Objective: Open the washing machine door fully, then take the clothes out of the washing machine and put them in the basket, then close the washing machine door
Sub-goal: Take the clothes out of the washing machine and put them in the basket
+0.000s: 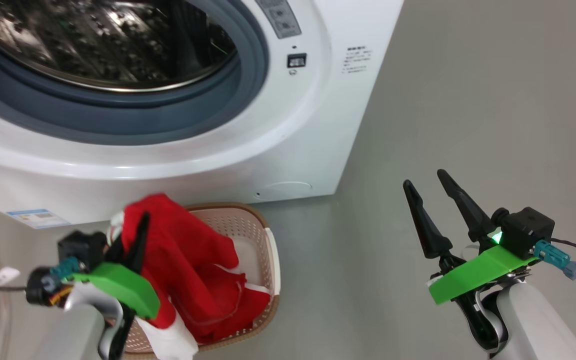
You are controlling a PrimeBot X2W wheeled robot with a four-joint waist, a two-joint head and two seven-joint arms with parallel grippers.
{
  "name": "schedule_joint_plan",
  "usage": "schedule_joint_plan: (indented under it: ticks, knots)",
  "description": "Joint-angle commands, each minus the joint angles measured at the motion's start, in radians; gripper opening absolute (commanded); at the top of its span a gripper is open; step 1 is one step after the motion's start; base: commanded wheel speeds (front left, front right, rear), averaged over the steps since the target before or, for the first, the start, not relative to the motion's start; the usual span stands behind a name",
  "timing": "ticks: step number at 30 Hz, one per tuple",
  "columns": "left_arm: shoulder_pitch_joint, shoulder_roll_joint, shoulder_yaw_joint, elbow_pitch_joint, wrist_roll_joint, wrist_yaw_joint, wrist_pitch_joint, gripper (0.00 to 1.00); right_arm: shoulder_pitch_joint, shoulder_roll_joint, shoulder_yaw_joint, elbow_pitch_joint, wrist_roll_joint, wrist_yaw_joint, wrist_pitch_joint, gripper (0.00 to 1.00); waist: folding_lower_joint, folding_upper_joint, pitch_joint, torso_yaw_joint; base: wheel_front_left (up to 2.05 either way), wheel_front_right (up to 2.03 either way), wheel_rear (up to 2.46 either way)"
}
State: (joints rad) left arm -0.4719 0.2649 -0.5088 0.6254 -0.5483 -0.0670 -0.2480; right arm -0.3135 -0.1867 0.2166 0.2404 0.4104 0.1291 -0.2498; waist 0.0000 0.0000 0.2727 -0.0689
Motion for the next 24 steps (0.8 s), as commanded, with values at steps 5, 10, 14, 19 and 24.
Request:
schedule_joint_plan:
  ticks: [5,10,14,19,24]
  knots:
    - [-0.076,0.018,0.092,0.042,0.037,-0.023,-0.013,0.00,-0.036,0.015,0.011,-0.038,-0.013,0.002,-0.012,1.00,0.0000,0.0000,0.064,-0.057,0.00,0.00,0.00]
    - [-0.099,0.012,0.108,0.159,0.050,-0.040,-0.014,0.00,-0.047,0.023,0.009,-0.045,-0.017,0.002,-0.012,1.00,0.0000,0.0000,0.101,-0.089,0.00,0.00,0.00]
    - [-0.120,0.003,0.113,0.251,0.049,-0.052,-0.014,0.00,-0.057,0.028,0.007,-0.049,-0.019,0.002,-0.012,1.00,0.0000,0.0000,0.124,-0.111,0.00,0.00,0.00]
    - [-0.150,-0.007,0.110,0.351,0.048,-0.059,-0.014,0.00,-0.066,0.033,0.008,-0.054,-0.018,0.002,-0.012,1.00,0.0000,0.0000,0.146,-0.133,0.00,0.00,0.00]
    - [-0.183,-0.039,0.083,0.462,0.034,-0.063,-0.014,0.00,-0.074,0.035,0.014,-0.057,-0.018,0.002,-0.012,1.00,0.0000,0.0000,0.162,-0.153,0.00,0.00,0.00]
